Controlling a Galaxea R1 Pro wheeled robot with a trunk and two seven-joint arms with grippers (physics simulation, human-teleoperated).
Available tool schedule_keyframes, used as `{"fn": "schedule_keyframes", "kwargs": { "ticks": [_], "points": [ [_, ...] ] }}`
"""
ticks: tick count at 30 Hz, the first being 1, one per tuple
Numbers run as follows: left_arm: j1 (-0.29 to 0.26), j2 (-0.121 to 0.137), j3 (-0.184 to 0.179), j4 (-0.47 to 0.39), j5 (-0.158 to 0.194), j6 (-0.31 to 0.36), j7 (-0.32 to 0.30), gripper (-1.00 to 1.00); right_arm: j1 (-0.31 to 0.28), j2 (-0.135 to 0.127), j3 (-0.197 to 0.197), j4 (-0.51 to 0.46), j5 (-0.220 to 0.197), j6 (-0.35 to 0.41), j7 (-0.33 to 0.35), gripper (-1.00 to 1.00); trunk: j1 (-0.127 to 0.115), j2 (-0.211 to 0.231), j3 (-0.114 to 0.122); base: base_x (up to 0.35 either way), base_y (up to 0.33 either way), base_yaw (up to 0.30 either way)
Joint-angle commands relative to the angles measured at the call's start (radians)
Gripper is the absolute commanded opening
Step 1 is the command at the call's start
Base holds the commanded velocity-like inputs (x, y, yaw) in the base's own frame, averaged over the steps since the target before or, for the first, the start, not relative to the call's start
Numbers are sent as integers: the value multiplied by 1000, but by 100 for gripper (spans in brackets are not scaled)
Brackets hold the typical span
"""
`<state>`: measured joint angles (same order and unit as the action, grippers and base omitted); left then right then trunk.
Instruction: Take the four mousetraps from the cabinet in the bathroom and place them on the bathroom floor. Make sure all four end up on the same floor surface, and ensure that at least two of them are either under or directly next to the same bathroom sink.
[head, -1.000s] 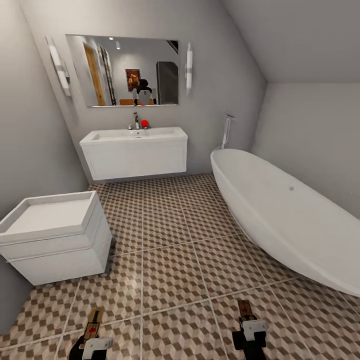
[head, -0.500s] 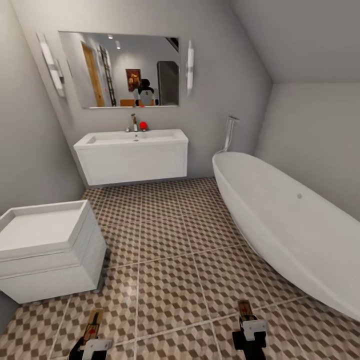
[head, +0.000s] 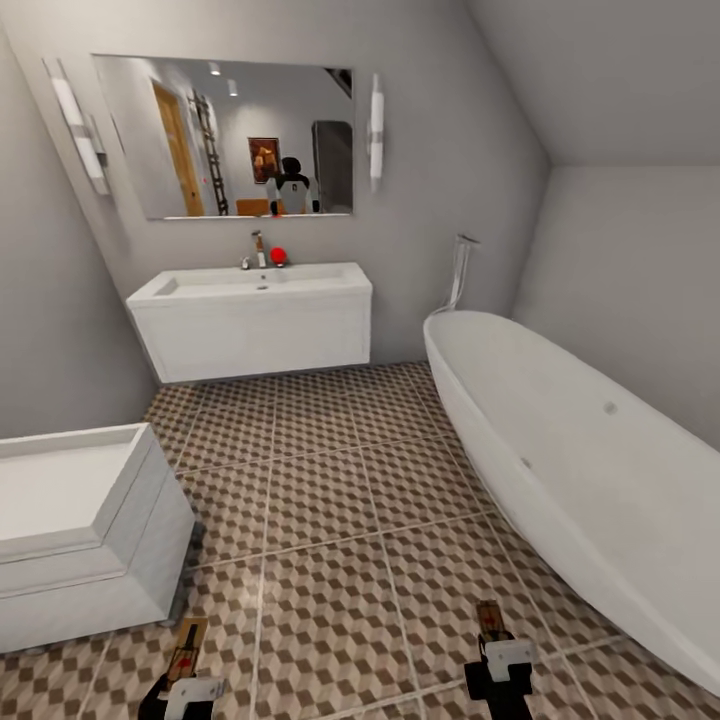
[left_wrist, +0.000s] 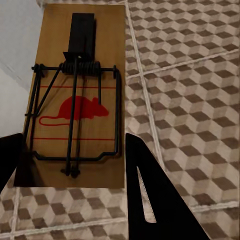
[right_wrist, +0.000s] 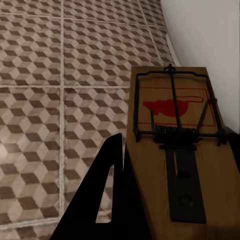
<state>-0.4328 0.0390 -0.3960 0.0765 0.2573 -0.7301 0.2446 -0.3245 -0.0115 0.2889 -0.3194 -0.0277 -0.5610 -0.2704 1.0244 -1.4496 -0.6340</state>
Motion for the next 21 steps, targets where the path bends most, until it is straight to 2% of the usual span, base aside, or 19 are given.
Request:
{"fn": "schedule_keyframes", "kwargs": {
  "ticks": [1,21],
  "points": [
    [-1,-1,-9,3,3,-4,2,-100,-1,-1,8,0,-5,-2,-5,-100,1,0,-1,336,-45,57],
    [-1,-1,-9,3,3,-4,2,-100,-1,1,9,0,-5,-2,-5,-100,1,0,-1,336,-4,125]
  ]
}}
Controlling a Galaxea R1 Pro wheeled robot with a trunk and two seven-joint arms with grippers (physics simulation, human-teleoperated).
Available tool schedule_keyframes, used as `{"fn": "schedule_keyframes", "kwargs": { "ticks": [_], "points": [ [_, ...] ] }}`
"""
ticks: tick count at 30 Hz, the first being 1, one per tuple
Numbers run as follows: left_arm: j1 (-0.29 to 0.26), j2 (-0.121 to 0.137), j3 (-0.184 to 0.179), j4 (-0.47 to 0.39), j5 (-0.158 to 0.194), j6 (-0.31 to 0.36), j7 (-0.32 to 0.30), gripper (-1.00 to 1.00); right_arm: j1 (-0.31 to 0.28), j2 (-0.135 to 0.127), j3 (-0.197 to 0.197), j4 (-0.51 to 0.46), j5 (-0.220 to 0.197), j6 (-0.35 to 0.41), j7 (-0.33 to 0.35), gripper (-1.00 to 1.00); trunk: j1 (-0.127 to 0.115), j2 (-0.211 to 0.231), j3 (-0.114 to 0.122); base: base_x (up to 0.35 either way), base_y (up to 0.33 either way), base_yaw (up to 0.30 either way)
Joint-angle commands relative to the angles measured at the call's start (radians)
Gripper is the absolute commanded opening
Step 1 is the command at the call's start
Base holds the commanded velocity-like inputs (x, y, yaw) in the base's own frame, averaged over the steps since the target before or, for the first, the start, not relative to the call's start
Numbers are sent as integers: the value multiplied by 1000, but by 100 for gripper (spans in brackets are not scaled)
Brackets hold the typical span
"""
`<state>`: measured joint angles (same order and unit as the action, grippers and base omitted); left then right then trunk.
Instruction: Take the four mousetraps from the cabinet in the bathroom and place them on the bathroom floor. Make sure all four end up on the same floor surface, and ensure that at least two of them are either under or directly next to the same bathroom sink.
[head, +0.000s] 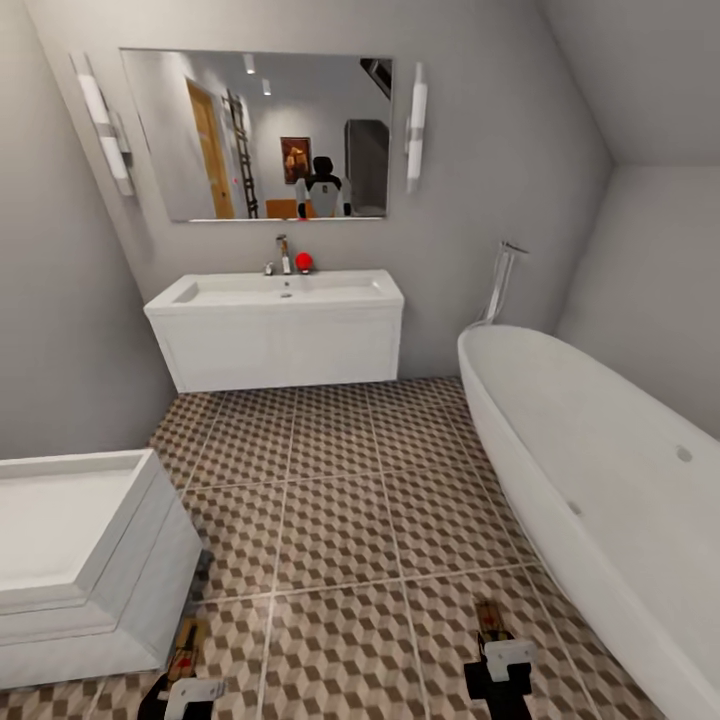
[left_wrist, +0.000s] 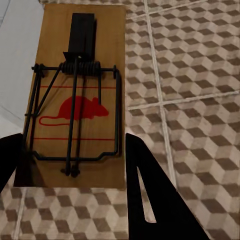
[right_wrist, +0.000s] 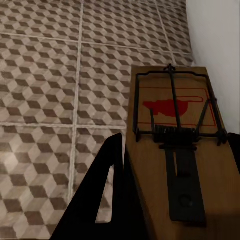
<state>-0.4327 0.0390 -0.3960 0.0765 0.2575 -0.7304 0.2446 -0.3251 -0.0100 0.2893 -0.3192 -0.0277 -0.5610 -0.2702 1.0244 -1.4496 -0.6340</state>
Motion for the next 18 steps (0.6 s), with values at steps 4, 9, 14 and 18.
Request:
{"fn": "schedule_keyframes", "kwargs": {
  "ticks": [4,9,14,18],
  "points": [
    [-1,-1,-9,3,3,-4,2,-100,0,-1,8,0,-4,-2,-6,-100,1,0,-1,336,0,136],
    [-1,-1,-9,3,3,-4,2,-100,0,-1,8,0,-4,-2,-6,-100,1,0,-1,336,0,130],
    [-1,-1,-9,3,3,-4,2,-100,0,-2,8,0,-4,-2,-5,-100,1,0,-1,336,-13,34],
    [-1,-1,-9,3,3,-3,2,-100,0,-2,8,0,-4,-2,-4,-100,1,0,-1,336,-61,6]
  ]
}}
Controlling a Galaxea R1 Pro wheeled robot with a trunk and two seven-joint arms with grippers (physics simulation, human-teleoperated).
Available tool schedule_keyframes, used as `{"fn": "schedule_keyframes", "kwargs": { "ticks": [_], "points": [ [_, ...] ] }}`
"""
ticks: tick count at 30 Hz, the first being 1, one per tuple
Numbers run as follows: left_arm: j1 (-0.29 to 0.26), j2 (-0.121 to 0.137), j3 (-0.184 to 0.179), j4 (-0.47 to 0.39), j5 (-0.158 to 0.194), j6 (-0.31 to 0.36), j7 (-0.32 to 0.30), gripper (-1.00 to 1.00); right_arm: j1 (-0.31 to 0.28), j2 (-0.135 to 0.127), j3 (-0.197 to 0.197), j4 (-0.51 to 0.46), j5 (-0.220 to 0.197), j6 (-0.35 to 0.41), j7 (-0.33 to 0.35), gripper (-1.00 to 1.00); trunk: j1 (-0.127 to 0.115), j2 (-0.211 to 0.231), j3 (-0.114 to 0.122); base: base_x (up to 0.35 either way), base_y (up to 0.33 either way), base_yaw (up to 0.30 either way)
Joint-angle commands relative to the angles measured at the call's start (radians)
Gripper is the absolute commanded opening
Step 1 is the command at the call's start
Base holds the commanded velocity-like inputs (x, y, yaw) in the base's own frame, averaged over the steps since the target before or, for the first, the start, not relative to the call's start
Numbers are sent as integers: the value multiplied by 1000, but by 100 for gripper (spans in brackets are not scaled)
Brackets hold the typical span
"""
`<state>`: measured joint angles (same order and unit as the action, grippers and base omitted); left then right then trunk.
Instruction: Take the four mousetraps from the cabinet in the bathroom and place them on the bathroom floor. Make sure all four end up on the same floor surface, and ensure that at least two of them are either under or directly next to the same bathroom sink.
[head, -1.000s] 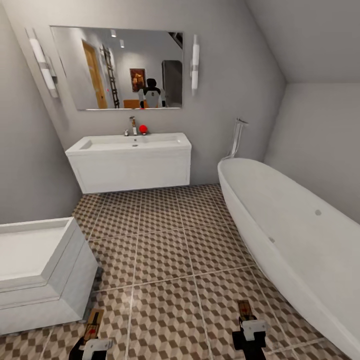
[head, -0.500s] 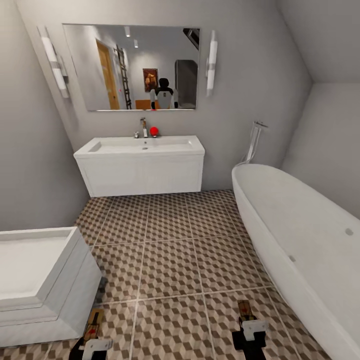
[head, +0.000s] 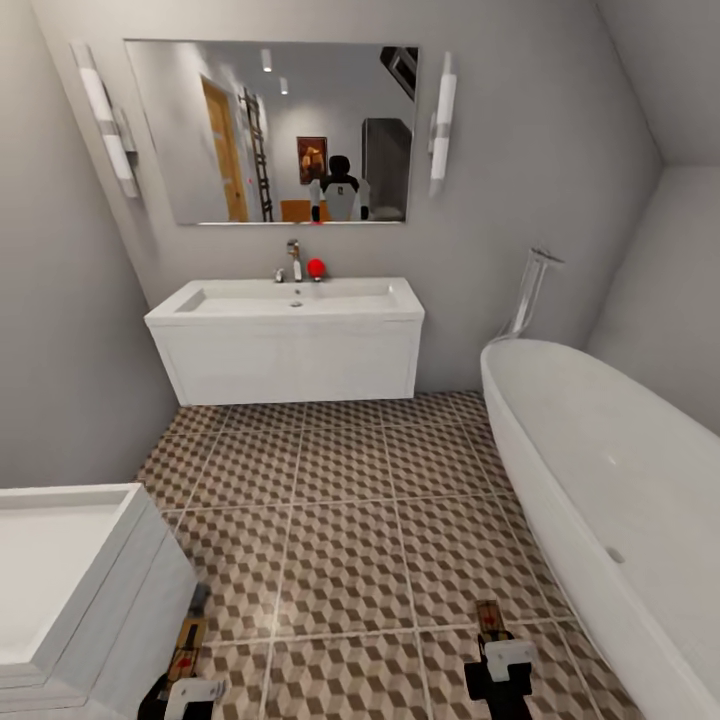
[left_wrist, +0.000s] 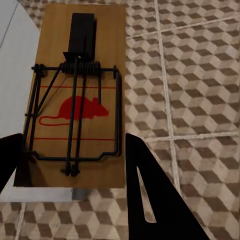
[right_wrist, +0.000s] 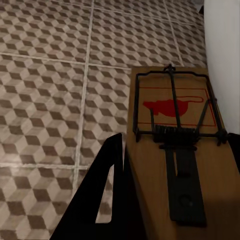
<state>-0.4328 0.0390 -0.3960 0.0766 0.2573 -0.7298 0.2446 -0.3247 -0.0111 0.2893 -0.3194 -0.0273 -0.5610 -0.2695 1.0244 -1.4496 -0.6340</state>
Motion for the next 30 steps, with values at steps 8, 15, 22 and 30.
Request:
{"fn": "schedule_keyframes", "kwargs": {
  "ticks": [8,15,22,30],
  "points": [
    [-1,-1,-9,3,4,-4,2,-100,-1,-1,9,0,-3,-3,-5,-100,1,0,-1,336,-76,1],
    [-1,-1,-9,3,4,-4,2,-100,-1,-1,9,1,-3,-2,-5,-100,1,0,-1,336,-58,0],
    [-1,-1,-9,3,4,-3,2,-100,-1,3,10,19,-3,-3,-5,-100,1,0,-1,338,-2,0],
    [-1,-1,-9,3,4,-4,2,-100,-1,2,9,19,-3,-3,-5,-100,1,0,-1,338,0,0]
  ]
}}
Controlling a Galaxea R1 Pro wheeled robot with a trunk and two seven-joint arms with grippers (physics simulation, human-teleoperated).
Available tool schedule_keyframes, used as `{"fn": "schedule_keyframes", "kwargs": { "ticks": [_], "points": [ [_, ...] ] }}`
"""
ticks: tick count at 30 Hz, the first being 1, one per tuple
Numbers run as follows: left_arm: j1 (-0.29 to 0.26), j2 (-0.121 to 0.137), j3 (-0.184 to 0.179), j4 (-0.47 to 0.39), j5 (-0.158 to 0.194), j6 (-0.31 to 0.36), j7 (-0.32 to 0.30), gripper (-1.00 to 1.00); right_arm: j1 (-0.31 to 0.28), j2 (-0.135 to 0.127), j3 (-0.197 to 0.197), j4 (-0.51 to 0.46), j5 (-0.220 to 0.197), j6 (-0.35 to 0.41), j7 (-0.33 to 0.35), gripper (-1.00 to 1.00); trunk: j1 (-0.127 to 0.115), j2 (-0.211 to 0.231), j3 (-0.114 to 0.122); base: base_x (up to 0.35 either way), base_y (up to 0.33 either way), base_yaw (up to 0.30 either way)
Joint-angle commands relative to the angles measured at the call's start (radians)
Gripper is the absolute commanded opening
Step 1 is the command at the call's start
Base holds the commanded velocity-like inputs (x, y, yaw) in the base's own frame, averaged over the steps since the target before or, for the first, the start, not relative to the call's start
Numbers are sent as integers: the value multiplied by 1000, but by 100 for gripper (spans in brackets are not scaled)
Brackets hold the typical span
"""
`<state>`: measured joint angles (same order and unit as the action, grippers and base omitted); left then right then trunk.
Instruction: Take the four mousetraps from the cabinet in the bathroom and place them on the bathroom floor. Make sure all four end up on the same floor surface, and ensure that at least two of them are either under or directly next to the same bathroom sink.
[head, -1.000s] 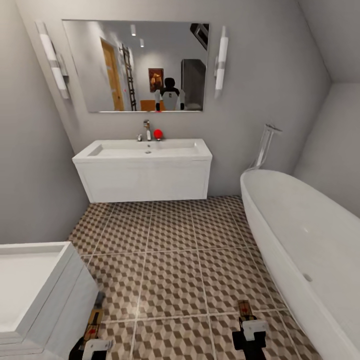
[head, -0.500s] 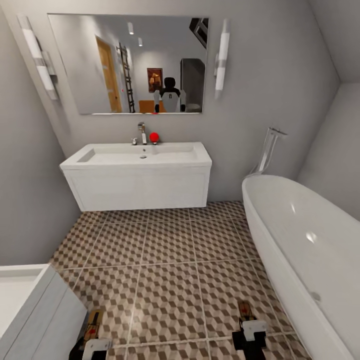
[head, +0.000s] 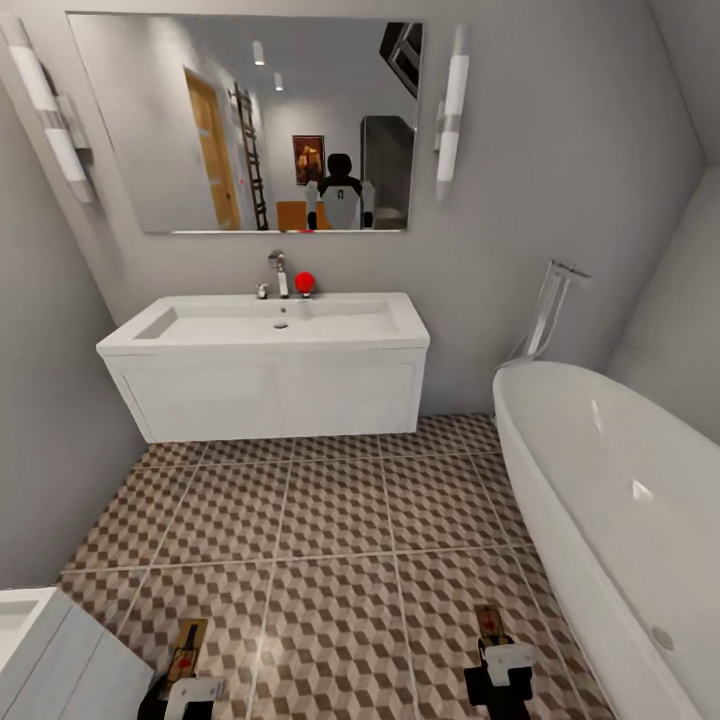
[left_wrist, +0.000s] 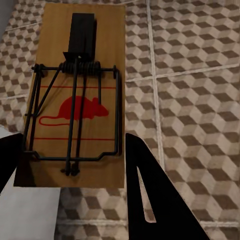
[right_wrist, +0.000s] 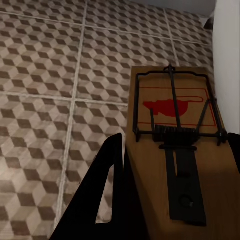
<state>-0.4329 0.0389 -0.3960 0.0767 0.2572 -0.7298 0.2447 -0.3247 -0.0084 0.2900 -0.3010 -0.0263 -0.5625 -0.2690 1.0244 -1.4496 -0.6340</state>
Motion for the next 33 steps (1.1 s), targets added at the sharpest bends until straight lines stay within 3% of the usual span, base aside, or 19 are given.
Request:
{"fn": "schedule_keyframes", "kwargs": {
  "ticks": [1,17,33],
  "points": [
    [-1,-1,-9,3,4,-4,2,-100,-1,-1,8,0,-4,-2,-5,-100,1,0,-1,338,0,0],
    [-1,-1,-9,3,4,-3,2,-100,-1,0,8,0,-4,-2,-5,-100,1,0,-1,339,0,103],
    [-1,-1,-9,3,4,-4,2,-100,0,-4,9,1,-3,-2,-4,-100,1,0,-1,260,0,6]
  ]
}}
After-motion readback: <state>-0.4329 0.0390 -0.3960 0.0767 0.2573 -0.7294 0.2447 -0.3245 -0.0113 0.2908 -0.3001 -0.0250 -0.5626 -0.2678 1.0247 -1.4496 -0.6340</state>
